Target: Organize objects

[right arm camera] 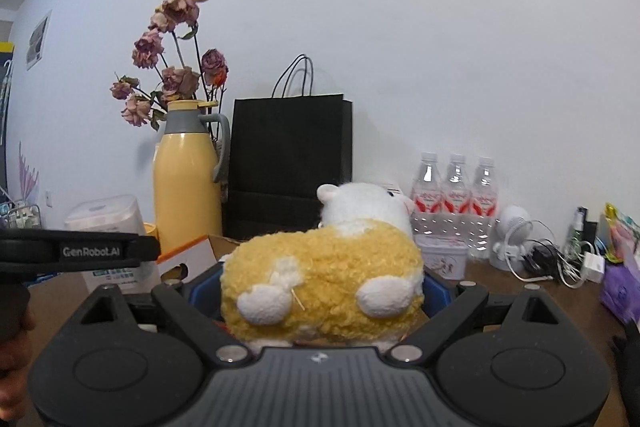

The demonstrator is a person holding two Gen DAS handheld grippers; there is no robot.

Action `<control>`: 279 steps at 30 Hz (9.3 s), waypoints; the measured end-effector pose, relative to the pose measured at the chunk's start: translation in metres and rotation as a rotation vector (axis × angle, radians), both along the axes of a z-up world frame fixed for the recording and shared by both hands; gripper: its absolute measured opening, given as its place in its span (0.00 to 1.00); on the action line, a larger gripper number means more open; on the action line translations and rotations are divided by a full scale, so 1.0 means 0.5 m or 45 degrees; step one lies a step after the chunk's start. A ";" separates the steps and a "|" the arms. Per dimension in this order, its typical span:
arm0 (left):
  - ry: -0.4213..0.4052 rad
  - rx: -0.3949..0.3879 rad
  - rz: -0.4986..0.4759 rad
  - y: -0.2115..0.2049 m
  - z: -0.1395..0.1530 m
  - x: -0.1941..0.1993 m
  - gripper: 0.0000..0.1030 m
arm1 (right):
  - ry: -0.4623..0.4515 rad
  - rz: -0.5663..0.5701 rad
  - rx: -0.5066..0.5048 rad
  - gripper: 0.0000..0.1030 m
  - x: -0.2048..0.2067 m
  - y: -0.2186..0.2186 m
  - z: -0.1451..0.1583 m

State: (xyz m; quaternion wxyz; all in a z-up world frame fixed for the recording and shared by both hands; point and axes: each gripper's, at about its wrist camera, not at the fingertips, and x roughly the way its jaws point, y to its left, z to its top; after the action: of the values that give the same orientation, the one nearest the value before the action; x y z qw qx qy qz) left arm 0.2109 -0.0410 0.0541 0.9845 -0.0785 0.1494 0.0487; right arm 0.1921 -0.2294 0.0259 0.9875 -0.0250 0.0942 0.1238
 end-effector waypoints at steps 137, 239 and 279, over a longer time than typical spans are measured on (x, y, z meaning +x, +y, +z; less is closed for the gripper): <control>0.299 0.056 -0.295 -0.118 -0.138 -0.045 0.28 | 0.423 -0.053 0.240 0.08 -0.040 -0.127 -0.148; 0.611 0.276 -0.252 -0.233 -0.152 0.022 0.48 | 0.301 -0.074 0.268 0.08 -0.056 -0.223 -0.130; 0.904 0.388 -0.259 -0.242 -0.127 0.109 0.86 | 0.274 -0.070 0.265 0.08 -0.069 -0.219 -0.124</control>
State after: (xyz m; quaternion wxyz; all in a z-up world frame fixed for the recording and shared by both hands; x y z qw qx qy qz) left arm 0.2653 -0.1619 -0.0093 0.8717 0.1055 0.4785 -0.0031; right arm 0.1575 -0.3387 -0.0362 0.9719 0.0937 0.1870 0.1077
